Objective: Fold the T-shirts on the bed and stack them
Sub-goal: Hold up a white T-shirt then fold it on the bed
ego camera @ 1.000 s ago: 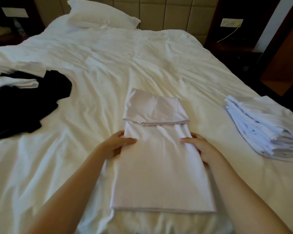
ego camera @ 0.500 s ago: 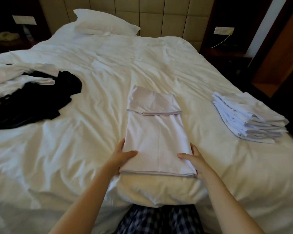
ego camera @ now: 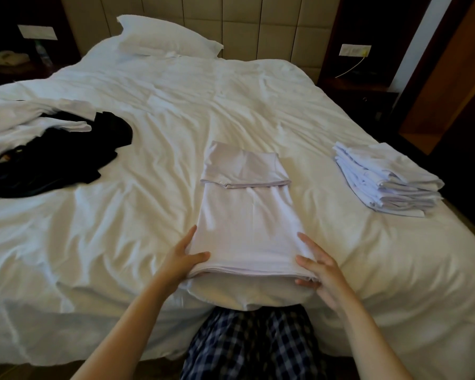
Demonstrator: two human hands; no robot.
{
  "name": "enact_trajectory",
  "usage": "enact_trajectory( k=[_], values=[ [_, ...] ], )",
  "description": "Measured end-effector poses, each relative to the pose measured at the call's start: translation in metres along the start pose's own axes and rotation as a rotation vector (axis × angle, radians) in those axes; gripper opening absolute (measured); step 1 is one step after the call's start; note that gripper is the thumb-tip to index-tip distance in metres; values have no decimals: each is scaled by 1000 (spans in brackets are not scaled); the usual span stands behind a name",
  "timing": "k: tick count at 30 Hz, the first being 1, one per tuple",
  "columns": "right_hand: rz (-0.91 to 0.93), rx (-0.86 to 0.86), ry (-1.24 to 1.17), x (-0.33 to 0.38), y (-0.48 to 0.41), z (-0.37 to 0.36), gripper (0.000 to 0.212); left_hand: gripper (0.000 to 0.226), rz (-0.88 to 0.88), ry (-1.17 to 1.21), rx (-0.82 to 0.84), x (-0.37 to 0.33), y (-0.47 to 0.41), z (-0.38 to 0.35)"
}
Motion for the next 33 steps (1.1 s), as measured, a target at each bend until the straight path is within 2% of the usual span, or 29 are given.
enact_trajectory(
  k=[3, 4, 5, 6, 8, 10, 12, 15, 18, 20, 22, 24, 29, 33],
  values=[
    [-109, 97, -123, 14, -4, -11, 18, 17, 112, 115, 64, -13, 1, 1],
    [-127, 143, -169, 19, -6, -13, 22, 12, 159, 139, 99, -14, -2, 1],
    [-147, 196, -195, 22, -9, -14, 40, 10, 190, 163, 149, -16, -3, 1],
    [-172, 244, -199, 25, -11, -17, 50, 11, 203, 192, 207, -18, -5, 1],
    [-170, 263, -62, 30, -17, -14, 49, 28, 188, 185, 327, -24, -8, 3],
    [-92, 170, 180, 39, -26, -6, 47, 49, 151, 144, 427, -28, -11, 3],
    [7, 13, 392, 51, -35, 4, 31, 61, 103, 51, 471, -30, -14, 2],
    [84, -175, 556, 61, -48, 9, 21, 45, -14, -211, 343, -37, -27, 4],
    [96, -212, 526, 60, -60, 2, 9, 7, -32, -151, 56, -45, -42, 18],
    [35, -246, 529, 55, -72, 7, 21, 33, -4, -164, -80, -43, -57, 27],
    [-16, -304, 583, 52, -83, 13, 28, 44, 19, -281, -152, -43, -67, 32],
    [-4, -343, 671, 54, -90, 15, 31, 44, 18, -370, -203, -44, -73, 32],
    [94, -403, 778, 60, -92, 14, 45, 24, -50, -452, -284, -51, -81, 27],
    [73, -421, 848, 60, -93, 13, 42, 36, -67, -571, -282, -51, -82, 23]
  ],
)
Point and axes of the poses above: each hand's wrist, its own y-axis away from the middle knuckle, its own z-axis out of the back of the hand, x = y × z, the point moved 9 cm from there along -y, towards the middle knuckle, and after that the axes turned 3 degrees about -y, right-handed, at the moved point
